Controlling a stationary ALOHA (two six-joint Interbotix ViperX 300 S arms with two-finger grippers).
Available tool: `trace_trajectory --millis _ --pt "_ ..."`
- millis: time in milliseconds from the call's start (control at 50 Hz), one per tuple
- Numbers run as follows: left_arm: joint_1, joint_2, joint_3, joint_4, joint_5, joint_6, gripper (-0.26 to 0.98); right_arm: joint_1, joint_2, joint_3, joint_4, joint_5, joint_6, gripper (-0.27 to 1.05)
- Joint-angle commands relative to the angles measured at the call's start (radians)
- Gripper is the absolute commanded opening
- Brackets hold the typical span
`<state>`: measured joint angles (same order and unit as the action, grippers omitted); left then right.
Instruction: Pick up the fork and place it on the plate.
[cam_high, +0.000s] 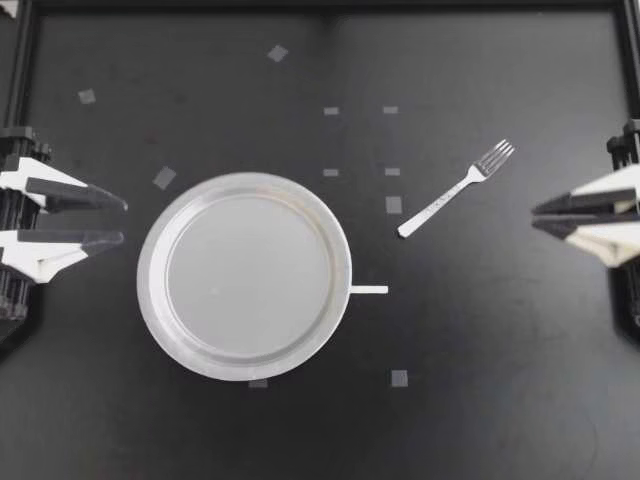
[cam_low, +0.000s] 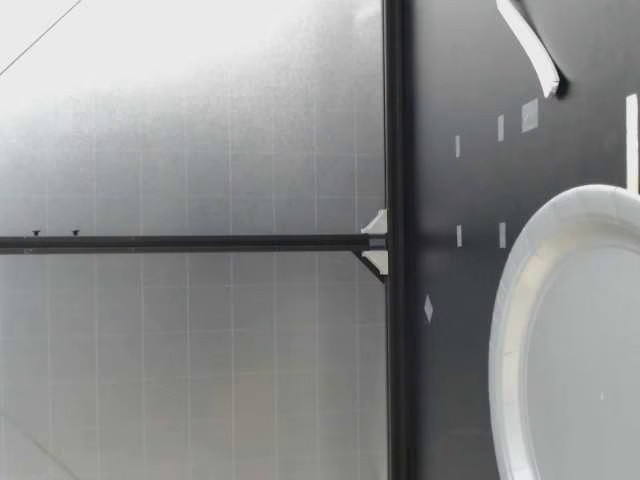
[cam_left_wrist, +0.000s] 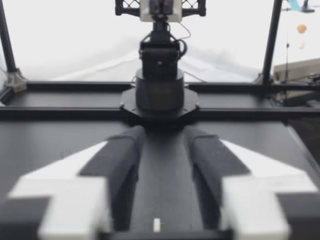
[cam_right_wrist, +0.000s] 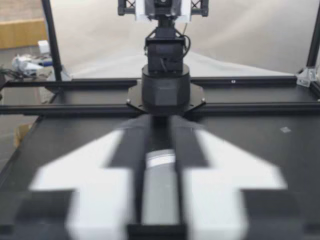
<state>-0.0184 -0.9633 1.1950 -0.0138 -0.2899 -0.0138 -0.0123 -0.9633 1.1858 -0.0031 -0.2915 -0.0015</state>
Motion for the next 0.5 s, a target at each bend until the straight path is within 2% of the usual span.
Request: trace_trajectory --millis 0,80,160,240,280,360,480 --pt "-0.003 0.000 0.002 -0.051 0.000 -0.008 -0.01 0.002 0.006 -0.012 0.005 0.002 0.009 -0.02" --pt "-0.003 0.011 0.006 -0.129 0.040 -0.009 -0.10 -0.017 0.014 -0.040 0.026 0.124 0.026 -0.11" --pt "-0.003 0.026 -0.011 -0.184 0.150 -0.006 -0.10 -0.061 0.043 -0.124 0.034 0.402 0.037 -0.11" --pt "-0.003 0.051 -0.032 -0.187 0.256 -0.008 -0.10 -0.086 0.110 -0.239 0.008 0.729 0.017 -0.11" --pt "-0.003 0.063 -0.040 -0.187 0.281 -0.008 -0.10 -0.087 0.140 -0.284 -0.017 0.818 0.006 -0.11" --pt "-0.003 0.075 -0.034 -0.187 0.255 -0.003 -0.10 -0.087 0.213 -0.350 -0.112 0.925 -0.031 -0.10" --pt "-0.003 0.077 -0.006 -0.187 0.202 0.002 -0.10 -0.120 0.337 -0.380 -0.216 0.983 -0.075 -0.03"
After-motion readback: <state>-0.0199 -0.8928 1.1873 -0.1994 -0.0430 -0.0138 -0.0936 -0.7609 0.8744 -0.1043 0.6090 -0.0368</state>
